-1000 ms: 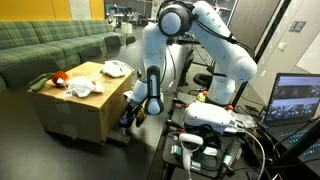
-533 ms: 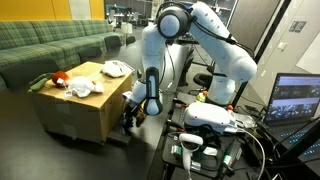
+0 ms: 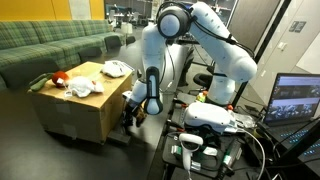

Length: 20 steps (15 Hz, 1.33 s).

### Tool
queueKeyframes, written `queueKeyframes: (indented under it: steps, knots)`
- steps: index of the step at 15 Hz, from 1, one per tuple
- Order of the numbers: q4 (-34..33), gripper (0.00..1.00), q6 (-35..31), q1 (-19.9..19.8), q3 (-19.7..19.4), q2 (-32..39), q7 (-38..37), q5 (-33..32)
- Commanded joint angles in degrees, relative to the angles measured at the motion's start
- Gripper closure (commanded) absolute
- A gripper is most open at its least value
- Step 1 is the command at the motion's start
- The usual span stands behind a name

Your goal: Replace the objects on the box with the objects on the table, that is the brown toy with the towel, plastic bag with the blue duster and orange object with the dark brown duster

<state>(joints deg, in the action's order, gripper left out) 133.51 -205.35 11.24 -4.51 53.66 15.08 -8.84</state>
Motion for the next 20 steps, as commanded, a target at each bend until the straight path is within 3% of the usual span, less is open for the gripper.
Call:
queueKeyframes:
  steps: [1, 3, 4, 10, 15, 20]
  knots:
    - [1.81, 0.8, -0.35, 0.84, -0.83, -1.0, 1.62, -0.97]
    - [2.86, 0.97, -0.41, 1.55, -0.88, -1.6, 1.76, -0.82]
    - [3.36, 1.0, -0.38, 1.81, -0.83, -1.87, 1.75, -0.7]
    - [8.62, 0.99, -1.07, 1.61, 1.66, -4.98, 0.86, -1.27]
    - [15.41, 0.99, -2.11, -0.31, 8.32, -12.11, -1.12, -3.42]
    - [18.47, 0.99, -2.04, 1.89, 10.77, -19.22, -2.29, -1.3]
